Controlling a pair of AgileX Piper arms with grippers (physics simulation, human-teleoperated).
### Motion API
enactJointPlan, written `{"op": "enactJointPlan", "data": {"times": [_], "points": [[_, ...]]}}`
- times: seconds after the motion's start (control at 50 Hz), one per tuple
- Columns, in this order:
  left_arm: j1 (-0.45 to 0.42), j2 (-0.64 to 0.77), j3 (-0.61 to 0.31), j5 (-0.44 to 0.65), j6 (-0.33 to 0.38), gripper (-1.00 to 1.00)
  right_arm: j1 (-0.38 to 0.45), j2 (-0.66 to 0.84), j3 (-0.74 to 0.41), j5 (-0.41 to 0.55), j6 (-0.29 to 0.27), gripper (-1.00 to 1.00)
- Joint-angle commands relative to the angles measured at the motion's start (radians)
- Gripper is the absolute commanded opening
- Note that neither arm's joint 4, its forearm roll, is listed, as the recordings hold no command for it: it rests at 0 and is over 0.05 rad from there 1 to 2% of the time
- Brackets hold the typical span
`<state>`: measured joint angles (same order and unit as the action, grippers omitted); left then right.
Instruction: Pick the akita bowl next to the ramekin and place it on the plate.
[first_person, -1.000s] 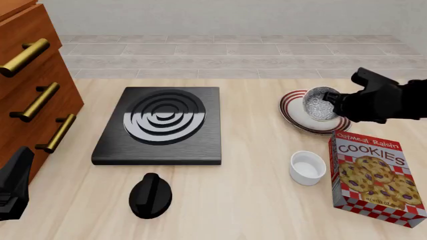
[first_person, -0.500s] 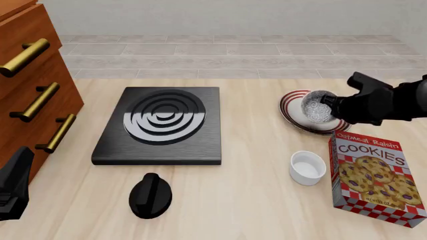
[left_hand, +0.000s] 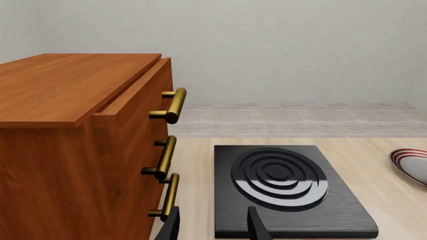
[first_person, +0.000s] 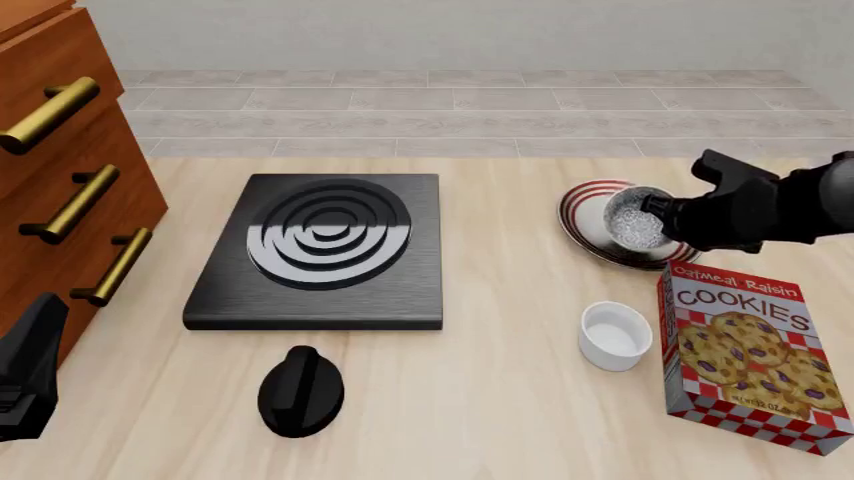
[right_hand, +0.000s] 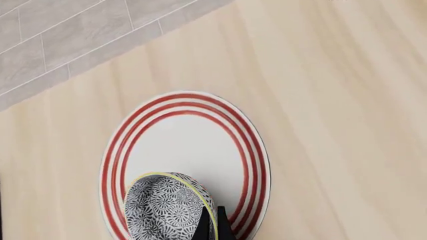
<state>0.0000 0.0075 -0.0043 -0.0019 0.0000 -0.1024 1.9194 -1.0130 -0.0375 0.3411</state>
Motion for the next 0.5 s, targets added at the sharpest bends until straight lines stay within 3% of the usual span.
{"op": "enactJointPlan", "data": {"times": [0.02,0.3,0.32,0.5], "points": [[0.0,0.0,0.0,0.0,0.0,1.0,-0.004,0.015,-0.022,0.001,-0.006,-1.0],[0.0,0.0,0.0,0.0,0.0,1.0,0.01,0.025,-0.024,-0.005,0.015,-1.0],[0.0,0.0,0.0,0.0,0.0,1.0,0.011,0.025,-0.025,-0.005,0.015,1.0],[0.0,0.0,0.0,0.0,0.0,1.0,0.016,0.026,-0.028,-0.001,0.016,1.0]]}}
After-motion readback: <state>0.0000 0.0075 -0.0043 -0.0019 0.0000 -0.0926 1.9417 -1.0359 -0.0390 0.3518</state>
